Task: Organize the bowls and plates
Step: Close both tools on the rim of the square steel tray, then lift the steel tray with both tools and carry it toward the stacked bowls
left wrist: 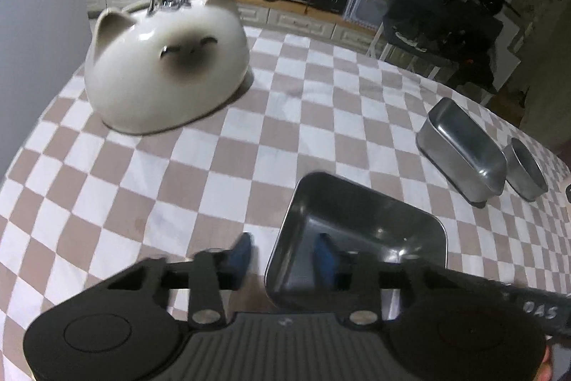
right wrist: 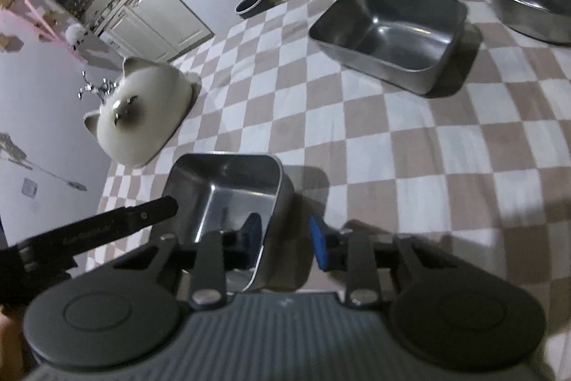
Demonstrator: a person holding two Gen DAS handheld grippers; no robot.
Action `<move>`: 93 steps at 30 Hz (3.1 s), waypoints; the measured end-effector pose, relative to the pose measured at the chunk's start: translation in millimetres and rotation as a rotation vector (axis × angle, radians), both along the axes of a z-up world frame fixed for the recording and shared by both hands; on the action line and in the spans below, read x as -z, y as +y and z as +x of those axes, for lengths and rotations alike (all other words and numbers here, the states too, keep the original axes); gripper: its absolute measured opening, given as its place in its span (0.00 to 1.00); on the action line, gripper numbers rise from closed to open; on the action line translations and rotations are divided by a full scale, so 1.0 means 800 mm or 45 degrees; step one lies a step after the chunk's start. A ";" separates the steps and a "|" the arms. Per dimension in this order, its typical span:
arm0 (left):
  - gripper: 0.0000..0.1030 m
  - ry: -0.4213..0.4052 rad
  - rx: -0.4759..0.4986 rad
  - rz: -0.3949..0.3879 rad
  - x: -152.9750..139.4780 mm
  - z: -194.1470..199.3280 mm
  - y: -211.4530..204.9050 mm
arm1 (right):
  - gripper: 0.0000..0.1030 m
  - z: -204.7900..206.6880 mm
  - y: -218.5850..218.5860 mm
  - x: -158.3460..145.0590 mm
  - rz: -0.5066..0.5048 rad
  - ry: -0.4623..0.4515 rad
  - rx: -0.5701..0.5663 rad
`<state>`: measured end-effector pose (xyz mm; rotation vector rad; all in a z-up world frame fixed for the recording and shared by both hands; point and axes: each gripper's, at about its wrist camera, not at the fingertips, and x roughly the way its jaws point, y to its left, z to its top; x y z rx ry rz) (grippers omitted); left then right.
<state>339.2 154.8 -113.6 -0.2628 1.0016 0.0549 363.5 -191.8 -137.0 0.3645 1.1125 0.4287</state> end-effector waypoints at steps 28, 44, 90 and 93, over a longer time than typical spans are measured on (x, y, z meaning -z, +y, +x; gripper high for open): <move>0.17 -0.312 0.281 -0.294 -0.110 -0.076 -0.159 | 0.10 -0.074 -0.169 -0.100 -0.039 -0.258 0.183; 0.17 -0.241 0.580 -0.298 -0.089 -0.108 -0.332 | 0.11 -0.162 -0.315 -0.108 -0.143 -0.248 0.439; 0.26 0.076 0.806 -0.098 0.013 -0.099 -0.446 | 0.11 -0.135 -0.357 -0.035 -0.404 0.051 0.334; 0.26 0.079 0.824 -0.100 0.015 -0.101 -0.447 | 0.11 -0.138 -0.358 -0.036 -0.405 0.060 0.322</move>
